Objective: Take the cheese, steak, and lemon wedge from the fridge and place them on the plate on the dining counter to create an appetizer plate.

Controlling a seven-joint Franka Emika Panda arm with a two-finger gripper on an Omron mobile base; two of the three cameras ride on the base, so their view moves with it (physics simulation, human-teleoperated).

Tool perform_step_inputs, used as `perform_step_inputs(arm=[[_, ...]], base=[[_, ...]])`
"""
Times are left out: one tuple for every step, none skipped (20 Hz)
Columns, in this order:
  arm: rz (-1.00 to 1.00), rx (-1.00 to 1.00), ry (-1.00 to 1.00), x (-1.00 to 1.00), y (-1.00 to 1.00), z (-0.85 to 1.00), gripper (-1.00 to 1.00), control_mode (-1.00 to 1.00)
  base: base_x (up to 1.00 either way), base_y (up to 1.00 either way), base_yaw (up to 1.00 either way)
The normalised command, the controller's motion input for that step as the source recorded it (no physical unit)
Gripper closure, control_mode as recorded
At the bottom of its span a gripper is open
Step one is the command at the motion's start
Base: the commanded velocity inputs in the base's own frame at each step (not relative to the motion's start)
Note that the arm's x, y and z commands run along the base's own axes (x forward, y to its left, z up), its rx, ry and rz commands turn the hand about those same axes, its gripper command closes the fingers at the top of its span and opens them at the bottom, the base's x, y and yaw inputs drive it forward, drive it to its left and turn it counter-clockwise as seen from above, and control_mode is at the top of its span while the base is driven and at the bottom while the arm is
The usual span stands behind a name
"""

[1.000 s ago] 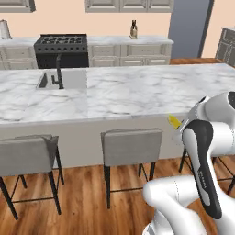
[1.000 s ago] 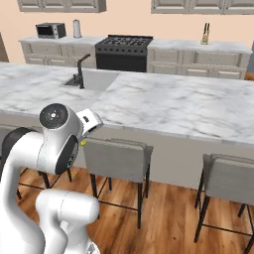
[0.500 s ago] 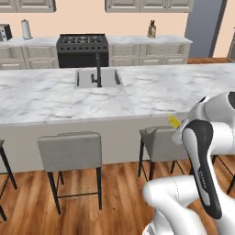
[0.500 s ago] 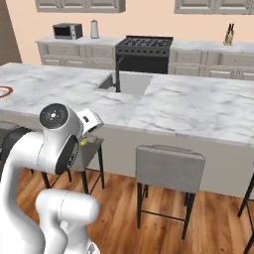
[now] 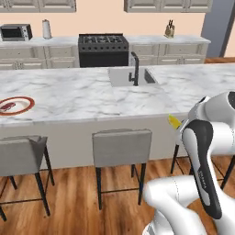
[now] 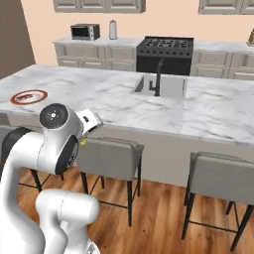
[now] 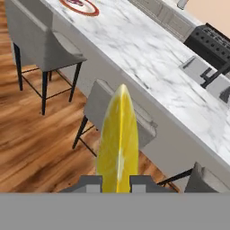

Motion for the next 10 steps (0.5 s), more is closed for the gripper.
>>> perform_step_inputs(arm=[[0.0, 0.0, 0.0, 0.0, 0.0, 0.0, 1.0, 1.0], [0.0, 0.0, 0.0, 0.0, 0.0, 0.0, 1.0, 1.0], [0.0, 0.0, 0.0, 0.0, 0.0, 0.0, 1.0, 1.0], [0.0, 0.0, 0.0, 0.0, 0.0, 0.0, 1.0, 1.0], [0.0, 0.0, 0.0, 0.0, 0.0, 0.0, 1.0, 1.0], [0.0, 0.0, 0.0, 0.0, 0.0, 0.0, 1.0, 1.0], [0.0, 0.0, 0.0, 0.0, 0.0, 0.0, 1.0, 1.0], [0.0, 0.0, 0.0, 0.0, 0.0, 0.0, 1.0, 1.0], [0.0, 0.0, 0.0, 0.0, 0.0, 0.0, 1.0, 1.0], [0.0, 0.0, 0.0, 0.0, 0.0, 0.0, 1.0, 1.0]], base=[[0.18, 1.0, -0.01], [0.19, 1.0, -0.03], [0.17, 1.0, -0.03], [0.08, 1.0, -0.02], [0.07, 1.0, -0.02], [0.11, 1.0, -0.03], [0.1, 1.0, -0.03], [0.03, 1.0, -0.03], [0.0, 1.0, -0.02], [0.0, 1.0, -0.02]])
